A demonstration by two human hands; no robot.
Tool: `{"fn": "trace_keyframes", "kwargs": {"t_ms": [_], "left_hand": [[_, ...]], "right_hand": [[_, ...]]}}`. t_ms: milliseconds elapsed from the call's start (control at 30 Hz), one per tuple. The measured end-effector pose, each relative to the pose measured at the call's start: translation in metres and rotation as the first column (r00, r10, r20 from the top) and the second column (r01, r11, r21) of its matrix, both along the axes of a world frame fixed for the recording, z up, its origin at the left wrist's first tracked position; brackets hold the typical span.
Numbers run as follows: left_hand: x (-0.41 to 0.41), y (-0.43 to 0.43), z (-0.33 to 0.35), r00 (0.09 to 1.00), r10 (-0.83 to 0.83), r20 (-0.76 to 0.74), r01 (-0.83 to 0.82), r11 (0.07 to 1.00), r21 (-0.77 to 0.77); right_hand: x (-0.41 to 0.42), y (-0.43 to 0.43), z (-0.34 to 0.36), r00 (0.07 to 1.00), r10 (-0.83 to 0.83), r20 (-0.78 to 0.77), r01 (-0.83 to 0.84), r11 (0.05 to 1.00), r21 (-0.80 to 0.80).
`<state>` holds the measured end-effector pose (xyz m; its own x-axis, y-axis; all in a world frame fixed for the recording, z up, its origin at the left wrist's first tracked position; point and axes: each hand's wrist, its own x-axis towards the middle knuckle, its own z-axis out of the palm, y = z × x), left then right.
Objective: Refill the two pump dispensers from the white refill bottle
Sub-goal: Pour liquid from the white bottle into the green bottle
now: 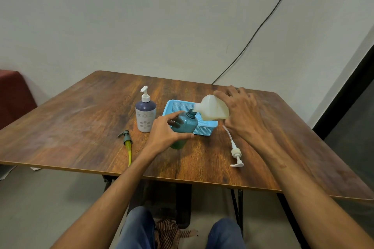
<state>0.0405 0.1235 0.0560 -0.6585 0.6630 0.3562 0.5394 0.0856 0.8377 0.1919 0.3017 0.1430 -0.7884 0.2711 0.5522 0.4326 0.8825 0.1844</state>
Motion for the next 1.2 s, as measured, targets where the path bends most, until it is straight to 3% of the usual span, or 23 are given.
{"fn": "trace_keyframes", "kwargs": {"t_ms": [1200], "left_hand": [[0.0033, -0.0011, 0.0054, 1.0, -0.008, 0.002, 0.008, 1.0, 0.007]], "right_hand": [[0.0034, -0.0024, 0.0051, 1.0, 0.009, -0.003, -0.009, 1.0, -0.022]]}}
